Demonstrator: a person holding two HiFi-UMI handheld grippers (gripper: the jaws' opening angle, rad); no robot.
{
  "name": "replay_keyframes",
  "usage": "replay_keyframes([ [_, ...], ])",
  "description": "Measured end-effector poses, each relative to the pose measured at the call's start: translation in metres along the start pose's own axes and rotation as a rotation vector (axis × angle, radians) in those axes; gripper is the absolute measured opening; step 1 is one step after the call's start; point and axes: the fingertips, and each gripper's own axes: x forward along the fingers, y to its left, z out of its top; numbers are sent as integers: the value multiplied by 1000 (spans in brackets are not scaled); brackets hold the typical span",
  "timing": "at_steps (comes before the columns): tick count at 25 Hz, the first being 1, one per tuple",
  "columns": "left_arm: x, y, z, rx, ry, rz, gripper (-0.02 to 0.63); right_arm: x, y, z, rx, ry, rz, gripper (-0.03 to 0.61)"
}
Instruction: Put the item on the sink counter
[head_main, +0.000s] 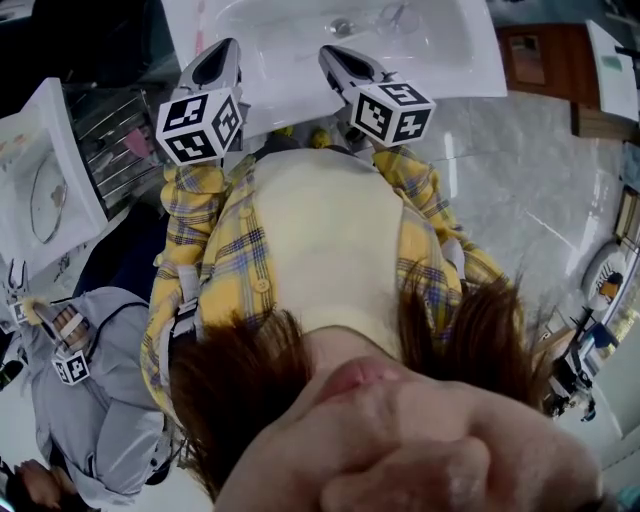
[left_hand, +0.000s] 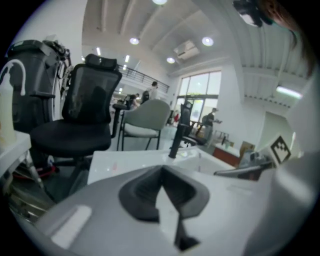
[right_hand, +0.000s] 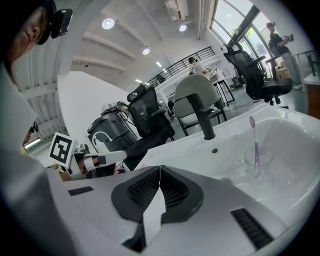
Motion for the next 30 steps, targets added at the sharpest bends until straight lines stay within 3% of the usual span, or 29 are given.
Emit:
replay_keyframes([
  [7, -3, -14, -6, -76, 0, -88, 8, 0, 6, -3, -22, 0, 7, 14],
  [30, -17, -21, -26, -28, 57, -106, 8, 2, 21, -5, -60, -4, 4, 14],
])
